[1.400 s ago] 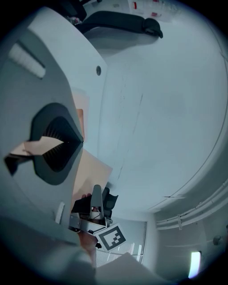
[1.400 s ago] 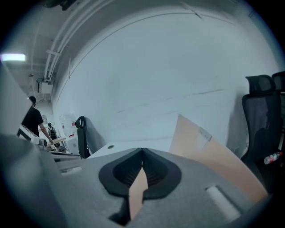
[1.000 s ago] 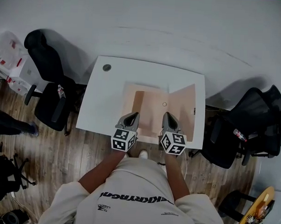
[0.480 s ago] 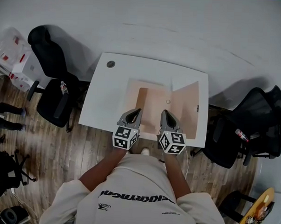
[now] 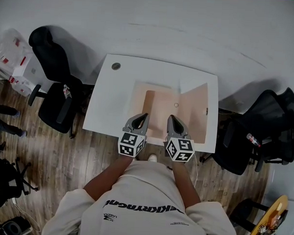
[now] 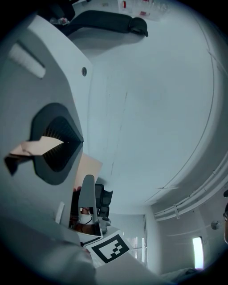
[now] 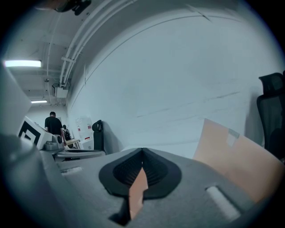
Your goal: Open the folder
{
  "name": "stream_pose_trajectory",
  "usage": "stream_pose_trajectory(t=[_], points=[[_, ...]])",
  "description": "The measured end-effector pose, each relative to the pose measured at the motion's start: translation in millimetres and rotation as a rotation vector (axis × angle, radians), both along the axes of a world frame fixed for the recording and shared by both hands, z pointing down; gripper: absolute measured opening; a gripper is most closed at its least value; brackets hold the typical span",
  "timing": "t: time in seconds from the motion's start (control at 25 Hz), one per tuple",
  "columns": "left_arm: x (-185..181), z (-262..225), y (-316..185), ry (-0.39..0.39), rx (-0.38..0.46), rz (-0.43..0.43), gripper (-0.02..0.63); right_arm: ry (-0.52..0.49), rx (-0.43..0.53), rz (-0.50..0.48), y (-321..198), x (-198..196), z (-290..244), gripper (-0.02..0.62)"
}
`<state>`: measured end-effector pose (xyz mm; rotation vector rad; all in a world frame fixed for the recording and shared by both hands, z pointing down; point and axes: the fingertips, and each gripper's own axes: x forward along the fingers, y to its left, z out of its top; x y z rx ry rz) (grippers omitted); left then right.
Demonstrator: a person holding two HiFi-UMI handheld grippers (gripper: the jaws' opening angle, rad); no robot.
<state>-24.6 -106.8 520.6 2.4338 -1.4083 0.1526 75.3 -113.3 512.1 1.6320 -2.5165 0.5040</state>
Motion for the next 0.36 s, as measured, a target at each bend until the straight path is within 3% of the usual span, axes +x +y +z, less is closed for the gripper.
stream_pose_trajectory(t=[0.36], points=[[-4.1, -2.1, 4.5, -0.001, 0.008, 0.004, -0.002, 0.0, -0.01, 0.008, 4.3, -1.7, 4.0, 0.0]])
